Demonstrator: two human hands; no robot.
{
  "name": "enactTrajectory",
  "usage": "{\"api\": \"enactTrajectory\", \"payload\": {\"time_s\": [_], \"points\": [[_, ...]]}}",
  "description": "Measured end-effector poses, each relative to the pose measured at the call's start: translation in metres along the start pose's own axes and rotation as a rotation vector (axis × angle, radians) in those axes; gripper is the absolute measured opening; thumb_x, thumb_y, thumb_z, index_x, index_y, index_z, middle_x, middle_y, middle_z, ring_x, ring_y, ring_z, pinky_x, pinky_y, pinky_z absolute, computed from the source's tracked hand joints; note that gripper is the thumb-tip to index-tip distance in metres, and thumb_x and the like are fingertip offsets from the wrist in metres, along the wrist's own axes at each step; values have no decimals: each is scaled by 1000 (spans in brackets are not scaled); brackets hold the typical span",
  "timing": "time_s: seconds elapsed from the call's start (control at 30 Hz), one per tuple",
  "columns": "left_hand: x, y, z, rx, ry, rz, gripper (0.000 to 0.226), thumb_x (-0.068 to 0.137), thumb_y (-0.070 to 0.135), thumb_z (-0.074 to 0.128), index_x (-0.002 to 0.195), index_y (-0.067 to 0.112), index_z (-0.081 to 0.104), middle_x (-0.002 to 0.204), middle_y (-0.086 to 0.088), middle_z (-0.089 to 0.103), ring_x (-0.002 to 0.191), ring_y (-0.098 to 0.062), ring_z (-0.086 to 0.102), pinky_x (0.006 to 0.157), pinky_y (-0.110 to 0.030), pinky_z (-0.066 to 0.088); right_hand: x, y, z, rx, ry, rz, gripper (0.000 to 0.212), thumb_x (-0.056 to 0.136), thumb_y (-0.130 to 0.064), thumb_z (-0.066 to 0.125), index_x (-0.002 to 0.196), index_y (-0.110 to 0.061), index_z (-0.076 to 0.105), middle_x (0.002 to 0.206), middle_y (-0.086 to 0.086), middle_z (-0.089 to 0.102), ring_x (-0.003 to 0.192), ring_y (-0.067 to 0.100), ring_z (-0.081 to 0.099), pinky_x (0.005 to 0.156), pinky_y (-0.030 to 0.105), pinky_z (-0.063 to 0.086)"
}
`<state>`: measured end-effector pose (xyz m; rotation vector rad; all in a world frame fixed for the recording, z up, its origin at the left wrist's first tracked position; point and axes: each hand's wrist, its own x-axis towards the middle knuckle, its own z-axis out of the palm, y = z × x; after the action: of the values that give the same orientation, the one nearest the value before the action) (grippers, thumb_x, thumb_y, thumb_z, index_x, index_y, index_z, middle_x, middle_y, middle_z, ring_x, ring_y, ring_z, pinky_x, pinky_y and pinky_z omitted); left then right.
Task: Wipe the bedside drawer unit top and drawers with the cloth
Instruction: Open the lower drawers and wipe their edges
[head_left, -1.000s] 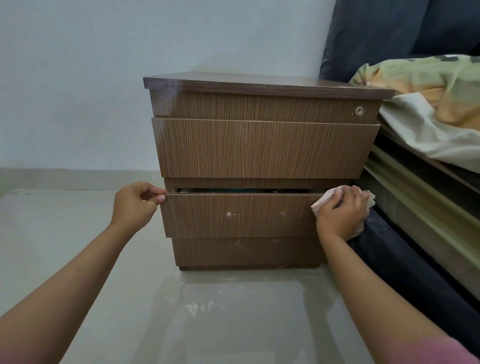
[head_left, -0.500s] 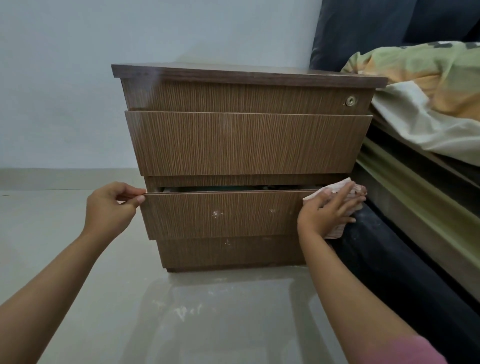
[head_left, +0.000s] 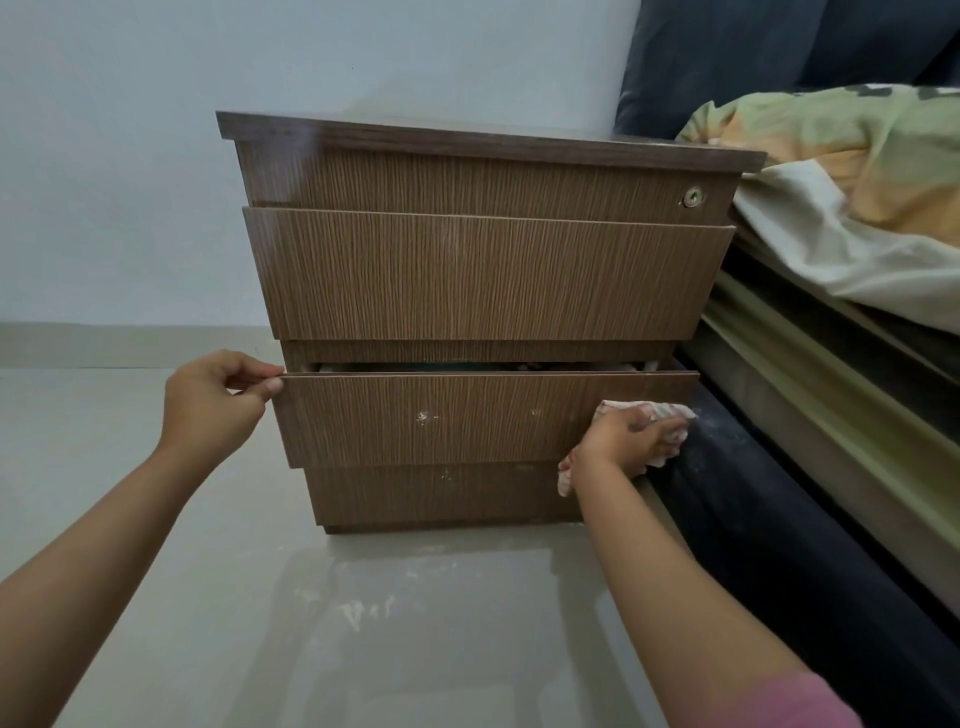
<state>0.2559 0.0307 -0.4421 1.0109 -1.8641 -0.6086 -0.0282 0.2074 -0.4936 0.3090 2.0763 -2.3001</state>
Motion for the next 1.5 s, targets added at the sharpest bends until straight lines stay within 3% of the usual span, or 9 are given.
{"api": "enactTrajectory", "payload": {"time_s": [0.23, 0.37, 0.47, 0.6, 0.8, 0.97, 1.1, 1.3, 1.5], "points": [[0, -1, 0, -7, -1, -2, 12, 79, 5, 68, 90, 9, 71, 87, -8, 67, 83, -22, 60, 72, -24, 43, -20, 1, 3, 166, 61, 90, 55, 101, -34, 24, 149, -29, -1, 159, 8, 0, 142, 33, 23, 109, 49, 34], [0, -2, 1, -3, 1, 2, 12, 79, 4, 68, 90, 9, 71, 87, -7, 67, 82, -22, 60, 78, -30, 43, -37, -3, 11, 200, -3, -84, 55, 99, -36, 30, 147, -37, 5, 158, 8, 11, 137, 29, 33, 102, 43, 42], [1, -4, 1, 12, 5, 14, 12, 79, 5, 68, 90, 9, 71, 87, -7, 67, 83, -22, 61, 77, -28, 45, -45, -8, 19, 81, -78, -234, 55, 100, -27, 33, 149, -35, 9, 159, 6, -3, 144, 31, 16, 108, 45, 34], [2, -6, 1, -7, 7, -15, 12, 79, 6, 67, 89, 11, 71, 81, -2, 65, 74, -6, 58, 63, 1, 39, -46, -14, 25, -19, -122, -206, 47, 101, -18, 34, 146, -33, 27, 158, 6, -11, 145, 34, 4, 111, 50, 28], [2, -4, 1, -15, 13, -10, 12, 79, 5, 67, 89, 10, 71, 81, -4, 65, 72, -4, 56, 67, -9, 42, -33, -22, 20, -25, -95, -173, 45, 101, -23, 35, 144, -37, 31, 159, 4, -12, 145, 34, 4, 107, 56, 32], [3, -5, 1, -2, 9, -2, 12, 80, 5, 67, 91, 10, 71, 85, -7, 66, 72, -6, 57, 63, 0, 40, -6, -30, 7, -36, -43, -165, 43, 101, -27, 34, 144, -35, 33, 159, 8, -8, 144, 35, 11, 110, 47, 27], [2, -4, 1, -14, 7, -15, 13, 80, 5, 67, 91, 10, 71, 86, -7, 66, 78, -16, 59, 71, -14, 41, 15, -31, 3, -31, -22, -164, 42, 99, -30, 36, 140, -42, 35, 159, 8, 4, 141, 37, 21, 109, 49, 35], [2, -4, 1, -17, 6, -24, 12, 80, 5, 67, 91, 9, 71, 79, -3, 64, 71, -6, 56, 72, -15, 42, 24, -32, -4, 76, 71, -118, 47, 99, -31, 33, 144, -42, 24, 158, 4, 17, 136, 29, 35, 106, 47, 38], [2, -2, 1, -19, 2, -13, 13, 80, 5, 67, 92, 8, 70, 83, -9, 65, 70, -8, 56, 70, -15, 42, -8, -15, 1, 5, -68, -190, 57, 99, -35, 32, 147, -42, 2, 159, 7, 0, 140, 32, 26, 103, 44, 41]]}}
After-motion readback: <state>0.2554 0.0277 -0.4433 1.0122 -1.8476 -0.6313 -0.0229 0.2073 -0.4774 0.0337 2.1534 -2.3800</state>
